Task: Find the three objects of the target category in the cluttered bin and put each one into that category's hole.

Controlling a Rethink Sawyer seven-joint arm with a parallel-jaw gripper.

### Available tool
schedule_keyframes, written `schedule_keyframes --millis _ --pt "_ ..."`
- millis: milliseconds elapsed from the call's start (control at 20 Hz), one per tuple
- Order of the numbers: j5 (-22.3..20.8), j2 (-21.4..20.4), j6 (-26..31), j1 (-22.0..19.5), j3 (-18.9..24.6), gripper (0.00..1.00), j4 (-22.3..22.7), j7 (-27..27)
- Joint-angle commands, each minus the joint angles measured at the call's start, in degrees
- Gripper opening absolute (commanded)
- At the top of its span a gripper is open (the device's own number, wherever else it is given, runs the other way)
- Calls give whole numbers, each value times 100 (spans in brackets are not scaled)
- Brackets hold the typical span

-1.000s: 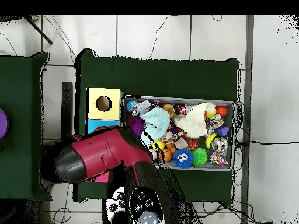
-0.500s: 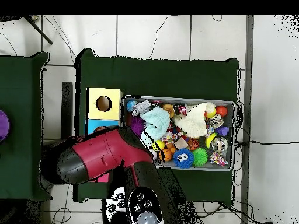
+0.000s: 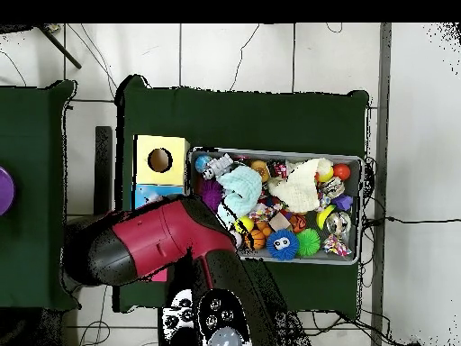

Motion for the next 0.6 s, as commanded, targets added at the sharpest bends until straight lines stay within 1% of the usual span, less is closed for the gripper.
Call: schedule_keyframes --millis 50,600 --pt "-219 200 -34 -128 145 100 73 -481" --pt "-202 197 -24 -73 138 100 77 -391"
